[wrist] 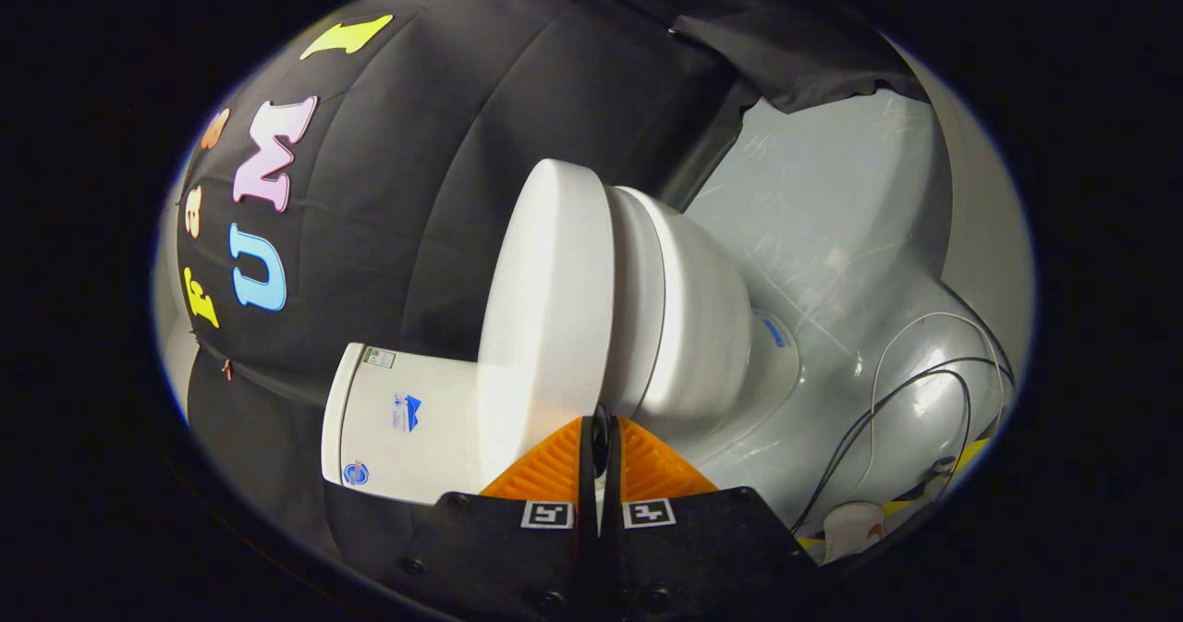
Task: Open the toilet lid.
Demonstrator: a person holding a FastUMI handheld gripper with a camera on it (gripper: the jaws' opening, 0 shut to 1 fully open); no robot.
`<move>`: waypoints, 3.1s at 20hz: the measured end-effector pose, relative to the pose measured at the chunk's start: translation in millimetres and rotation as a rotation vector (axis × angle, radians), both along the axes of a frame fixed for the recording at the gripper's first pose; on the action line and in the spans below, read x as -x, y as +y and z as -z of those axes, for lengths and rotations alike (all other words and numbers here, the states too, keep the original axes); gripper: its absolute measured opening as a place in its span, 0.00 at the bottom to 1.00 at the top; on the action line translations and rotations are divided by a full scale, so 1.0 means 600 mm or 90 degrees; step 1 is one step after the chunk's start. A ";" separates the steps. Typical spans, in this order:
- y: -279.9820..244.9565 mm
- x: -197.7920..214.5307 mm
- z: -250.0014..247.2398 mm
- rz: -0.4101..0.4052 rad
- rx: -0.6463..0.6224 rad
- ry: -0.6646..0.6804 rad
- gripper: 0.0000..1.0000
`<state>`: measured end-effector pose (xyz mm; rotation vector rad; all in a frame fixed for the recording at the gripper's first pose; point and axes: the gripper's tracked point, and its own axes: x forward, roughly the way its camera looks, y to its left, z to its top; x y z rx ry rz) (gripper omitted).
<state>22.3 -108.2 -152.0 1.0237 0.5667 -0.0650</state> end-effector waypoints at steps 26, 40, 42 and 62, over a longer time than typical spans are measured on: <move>0.091 -0.004 -0.199 -0.036 0.143 -0.012 0.05; 0.170 -0.008 -0.289 -0.061 0.229 -0.002 0.05; 0.192 -0.010 -0.303 -0.069 0.229 -0.007 0.05; 0.368 -0.033 -0.390 -0.112 0.392 0.025 0.05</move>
